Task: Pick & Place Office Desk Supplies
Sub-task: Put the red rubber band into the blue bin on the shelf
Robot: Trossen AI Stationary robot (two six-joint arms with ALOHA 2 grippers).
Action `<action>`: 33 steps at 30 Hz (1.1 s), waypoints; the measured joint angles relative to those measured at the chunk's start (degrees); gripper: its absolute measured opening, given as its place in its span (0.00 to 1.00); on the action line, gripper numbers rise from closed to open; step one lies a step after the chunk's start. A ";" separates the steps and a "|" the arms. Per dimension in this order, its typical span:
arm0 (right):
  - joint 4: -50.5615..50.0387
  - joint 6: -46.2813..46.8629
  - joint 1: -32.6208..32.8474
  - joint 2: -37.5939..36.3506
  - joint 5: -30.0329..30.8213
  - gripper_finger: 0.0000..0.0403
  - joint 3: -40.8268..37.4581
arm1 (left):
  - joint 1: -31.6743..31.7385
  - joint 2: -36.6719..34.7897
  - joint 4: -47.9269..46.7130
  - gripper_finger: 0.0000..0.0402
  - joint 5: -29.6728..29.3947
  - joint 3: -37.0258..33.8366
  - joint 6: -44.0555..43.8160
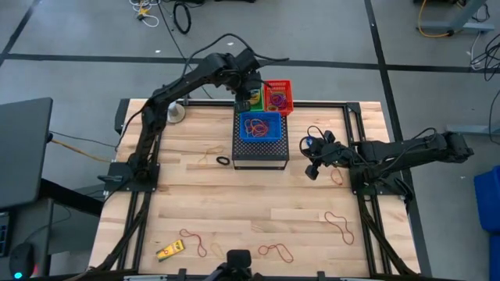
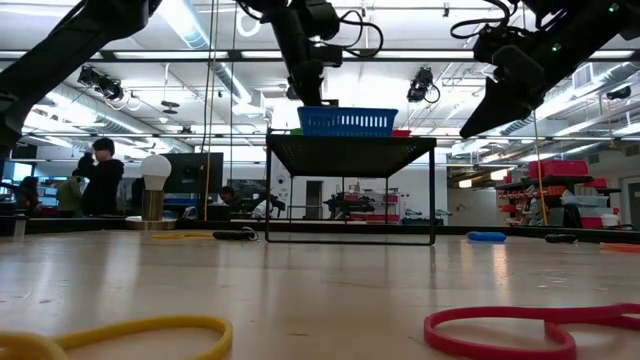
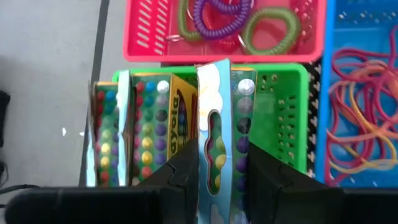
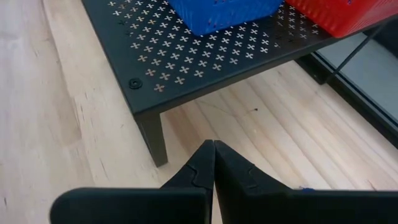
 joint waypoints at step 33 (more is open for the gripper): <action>-0.66 0.00 0.00 0.01 0.00 0.03 0.00 | -0.46 0.48 3.88 0.37 -2.05 -1.36 -4.31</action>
